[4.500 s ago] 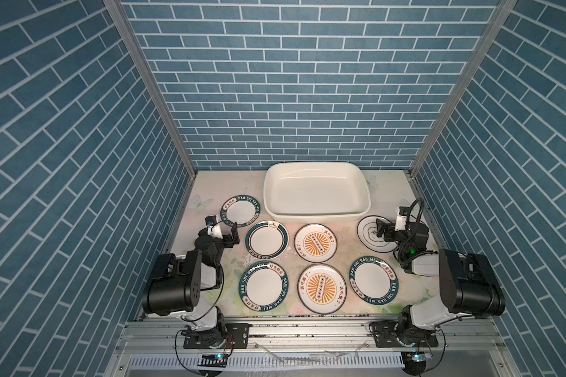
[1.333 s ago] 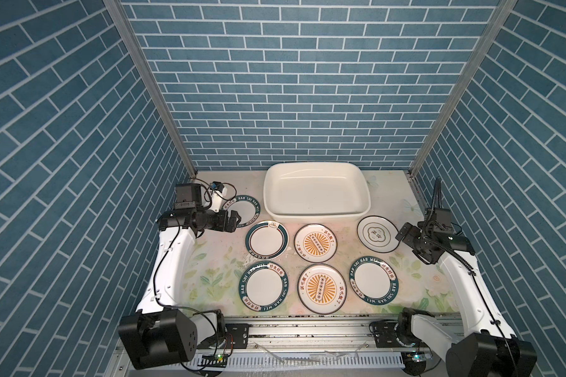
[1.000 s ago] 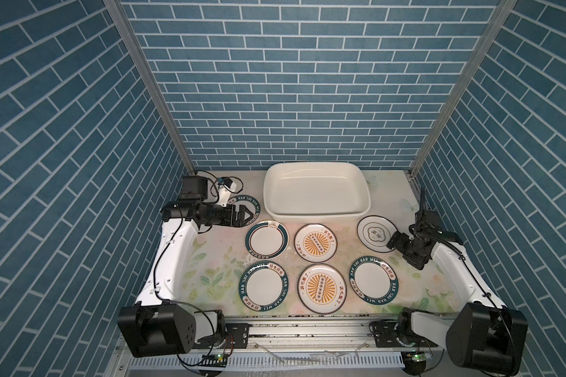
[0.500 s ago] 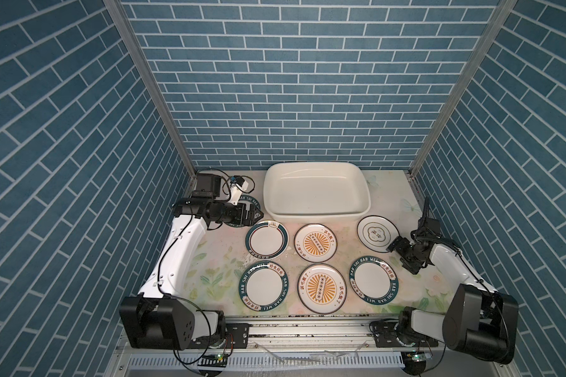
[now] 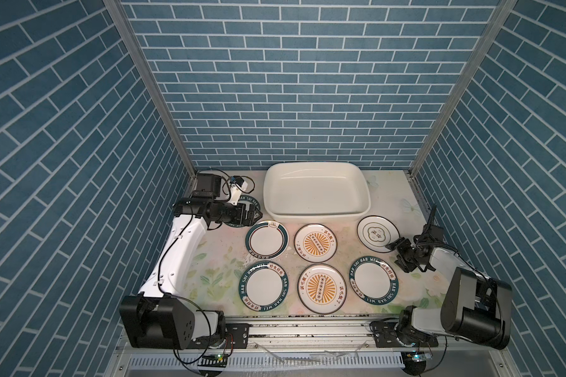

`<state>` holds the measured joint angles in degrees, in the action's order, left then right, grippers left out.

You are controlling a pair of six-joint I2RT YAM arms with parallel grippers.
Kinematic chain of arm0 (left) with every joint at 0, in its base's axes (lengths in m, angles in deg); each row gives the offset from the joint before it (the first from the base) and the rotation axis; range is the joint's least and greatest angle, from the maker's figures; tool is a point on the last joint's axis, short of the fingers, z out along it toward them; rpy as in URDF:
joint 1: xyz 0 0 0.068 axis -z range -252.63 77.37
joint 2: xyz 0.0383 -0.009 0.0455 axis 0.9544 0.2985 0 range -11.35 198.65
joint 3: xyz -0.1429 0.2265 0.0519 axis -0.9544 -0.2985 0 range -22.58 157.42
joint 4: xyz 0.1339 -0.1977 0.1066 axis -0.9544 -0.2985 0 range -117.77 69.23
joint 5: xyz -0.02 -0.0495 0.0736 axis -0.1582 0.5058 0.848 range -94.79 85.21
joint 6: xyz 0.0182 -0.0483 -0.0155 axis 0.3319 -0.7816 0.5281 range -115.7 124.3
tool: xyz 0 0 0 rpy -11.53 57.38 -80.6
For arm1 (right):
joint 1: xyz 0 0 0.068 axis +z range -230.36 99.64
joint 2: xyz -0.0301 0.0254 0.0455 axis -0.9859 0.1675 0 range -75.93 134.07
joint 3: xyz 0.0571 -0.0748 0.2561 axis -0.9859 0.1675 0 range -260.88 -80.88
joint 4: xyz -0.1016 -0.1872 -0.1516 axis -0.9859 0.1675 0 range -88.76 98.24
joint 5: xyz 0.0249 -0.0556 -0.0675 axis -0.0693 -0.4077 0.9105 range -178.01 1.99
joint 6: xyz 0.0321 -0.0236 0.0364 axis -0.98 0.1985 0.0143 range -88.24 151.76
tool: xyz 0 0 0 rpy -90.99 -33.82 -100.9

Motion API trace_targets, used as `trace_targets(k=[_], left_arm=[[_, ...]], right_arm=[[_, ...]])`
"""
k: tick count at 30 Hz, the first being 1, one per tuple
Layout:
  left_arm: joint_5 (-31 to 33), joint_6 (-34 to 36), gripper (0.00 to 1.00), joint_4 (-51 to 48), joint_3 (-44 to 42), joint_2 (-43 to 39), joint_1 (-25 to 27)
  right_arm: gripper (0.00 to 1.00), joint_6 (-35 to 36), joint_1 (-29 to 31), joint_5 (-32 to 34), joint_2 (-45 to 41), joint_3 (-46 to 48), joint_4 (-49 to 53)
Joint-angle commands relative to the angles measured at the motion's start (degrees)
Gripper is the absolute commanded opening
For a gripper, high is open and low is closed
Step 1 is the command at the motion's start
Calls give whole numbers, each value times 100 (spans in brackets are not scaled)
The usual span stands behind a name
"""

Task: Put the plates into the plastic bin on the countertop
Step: 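Lower the right gripper onto the small white quatrefoil-logo plate's rim while the left arm rises, then close the right gripper on the white plate's rim and tilt it upright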

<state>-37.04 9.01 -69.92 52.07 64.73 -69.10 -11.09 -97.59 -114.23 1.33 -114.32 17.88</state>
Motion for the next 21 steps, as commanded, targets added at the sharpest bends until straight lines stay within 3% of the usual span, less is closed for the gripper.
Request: trace_targets(k=[1, 8, 17, 21], left_arm=[[76, 48, 100, -7, 22, -16, 27], [122, 49, 100, -29, 62, 22, 30], [156, -2, 100, 6, 32, 35, 25], [166, 4, 100, 10, 27, 60, 31]], right_arm=[[72, -326, -97, -253, 185, 172, -539], [65, -582, -299, -579, 649, 457, -1418], [64, -571, -389, -656, 1134, 564, -1866], [57, -549, -478, -746, 1396, 631, -2142]])
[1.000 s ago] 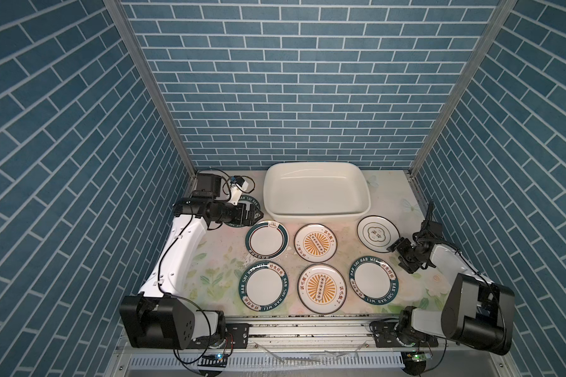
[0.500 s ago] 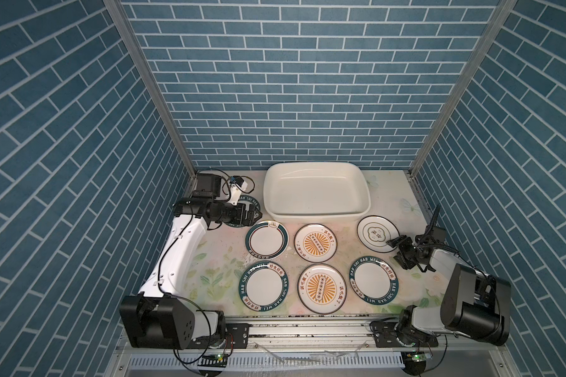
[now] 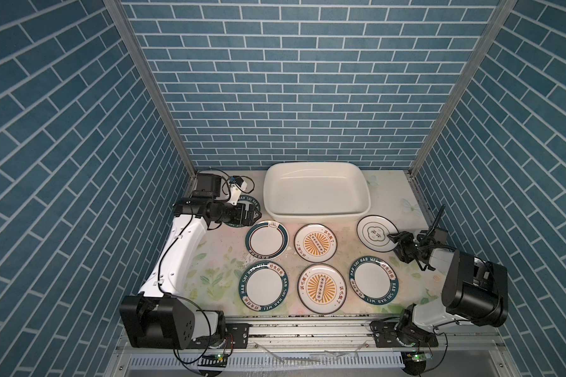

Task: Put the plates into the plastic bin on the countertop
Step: 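Close the right gripper on the white plate's rim and tilt it upright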

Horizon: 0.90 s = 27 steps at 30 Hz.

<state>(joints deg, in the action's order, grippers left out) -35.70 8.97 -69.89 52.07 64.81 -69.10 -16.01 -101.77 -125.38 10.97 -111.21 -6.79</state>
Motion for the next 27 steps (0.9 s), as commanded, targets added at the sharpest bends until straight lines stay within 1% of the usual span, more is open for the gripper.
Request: trace_targets(k=[1, 2, 6, 9, 11, 14, 17, 18, 19, 21, 22, 27], left_arm=[[41, 20, 99, 8, 28, 57, 27], [39, 17, 100, 8, 31, 74, 30], [25, 2, 100, 8, 43, 107, 33], [7, -18, 99, 8, 52, 118, 29], [-2, -18, 100, 17, 45, 125, 34], [4, -18, 100, 16, 30, 119, 30], [5, -18, 100, 26, 0, 110, 33], [3, -18, 100, 30, -2, 109, 33], [-5, -19, 100, 34, -11, 93, 34], [-10, -18, 100, 34, -4, 102, 25], [-3, -18, 100, 34, 1, 104, 33], [-26, -36, 100, 26, 15, 89, 31]], right_arm=[[55, -57, -76, 339, 476, 332, 270], [51, -49, -110, 306, 552, 354, 212], [43, -14, -181, 197, 700, 405, 26], [40, 21, -204, 153, 763, 422, -37], [32, 57, -216, 112, 806, 422, -71], [27, 73, -248, 91, 830, 444, -102], [23, 99, -275, 74, 830, 440, -102], [19, 115, -271, 64, 826, 440, -102], [17, 123, -289, 56, 821, 440, -98], [16, 122, -311, 38, 805, 444, -86], [14, 127, -319, 37, 796, 440, -91], [11, 153, -373, 8, 709, 457, -32]])
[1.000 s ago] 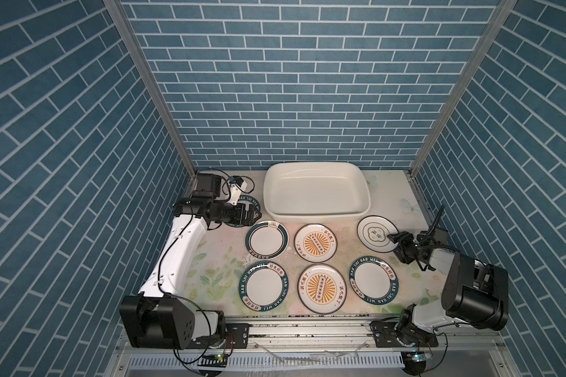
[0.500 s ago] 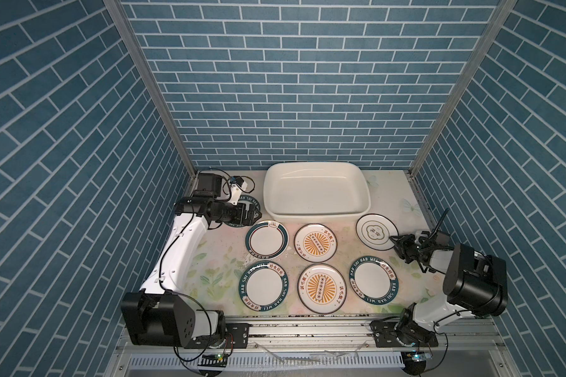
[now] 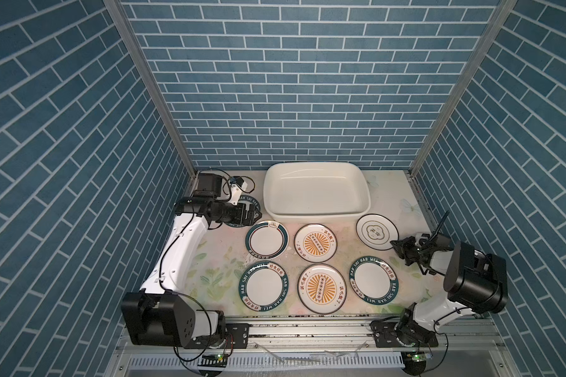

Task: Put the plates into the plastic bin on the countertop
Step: 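Close the right gripper on the white plate's rim and tilt it upright, then lift the white plate with the right gripper and carry it over the bin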

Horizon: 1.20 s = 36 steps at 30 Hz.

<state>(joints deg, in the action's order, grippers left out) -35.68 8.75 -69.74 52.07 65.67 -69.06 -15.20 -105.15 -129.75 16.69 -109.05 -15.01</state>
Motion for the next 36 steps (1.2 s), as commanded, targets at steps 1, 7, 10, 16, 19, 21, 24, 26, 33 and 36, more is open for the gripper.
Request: trace_targets(k=[1, 7, 10, 16, 19, 21, 24, 26, 33, 36], left_arm=[[-31, -29, 100, 10, 17, 0, 29], [-39, -23, 100, 2, -3, -35, 26], [-50, -32, 100, -1, -3, -53, 29], [-65, -32, 100, 9, -22, -83, 29], [-83, -49, 100, 28, -35, -106, 29], [-92, -53, 100, 36, -38, -118, 29], [-92, -45, 100, 36, -40, -146, 29], [-85, -40, 100, 28, -43, -173, 29], [-66, -32, 100, 28, -28, -213, 29], [-65, -33, 100, 28, -8, -217, 29]], right_arm=[[11, 73, -50, 430, 108, 249, 790], [7, 107, -126, 390, -140, 243, 973], [5, 197, -153, 385, -340, 199, 1190], [4, 400, -193, 467, -900, 24, 1847], [2, 508, -218, 532, -1189, -73, 2197], [2, 562, -227, 552, -1335, -142, 2377], [1, 618, -229, 561, -1560, -242, 2651], [1, 627, -245, 568, -1713, -306, 2786], [1, 661, -253, 643, -2424, -611, 3476], [1, 703, -254, 752, -2747, -820, 3866]])
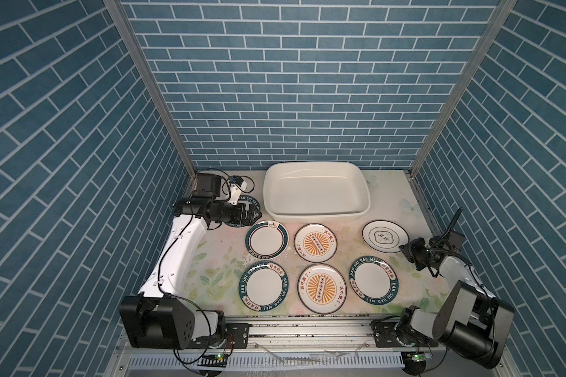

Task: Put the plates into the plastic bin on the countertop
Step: 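Lift the white plate with the right gripper and carry it over the bin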

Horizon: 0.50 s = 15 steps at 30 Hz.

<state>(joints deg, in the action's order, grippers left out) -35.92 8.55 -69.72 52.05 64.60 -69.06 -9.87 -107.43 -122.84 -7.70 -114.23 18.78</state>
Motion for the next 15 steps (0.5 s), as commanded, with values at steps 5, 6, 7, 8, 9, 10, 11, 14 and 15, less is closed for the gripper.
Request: trace_targets(k=[5, 6, 7, 8, 9, 10, 11, 14, 15], left_arm=[[-70, -21, 100, 34, 16, -105, 29], [-79, -20, 100, 35, 10, -106, 28], [-68, -17, 100, 35, 16, -105, 27], [-68, -21, 100, 35, 25, -106, 29], [-54, -20, 99, 35, 23, -110, 29], [-42, -20, 100, 39, 20, -114, 29], [-34, -20, 99, 47, 17, -122, 29], [-33, -21, 100, 48, 44, -111, 27], [-33, -23, 100, 52, 46, -109, 29]], right_arm=[[1, 189, -26, 134, -788, -680, 1013], [1, 184, -24, 142, -859, -760, 1118], [1, 189, -26, 143, -918, -842, 1183], [1, 177, -26, 136, -978, -930, 1266], [1, 181, -26, 141, -1035, -1020, 1343], [1, 179, -26, 143, -1071, -1099, 1406], [1, 158, -26, 122, -1113, -1186, 1440], [1, 73, -26, 63, -1122, -1427, 1515], [1, 42, -26, 16, -1108, -1489, 1509]])
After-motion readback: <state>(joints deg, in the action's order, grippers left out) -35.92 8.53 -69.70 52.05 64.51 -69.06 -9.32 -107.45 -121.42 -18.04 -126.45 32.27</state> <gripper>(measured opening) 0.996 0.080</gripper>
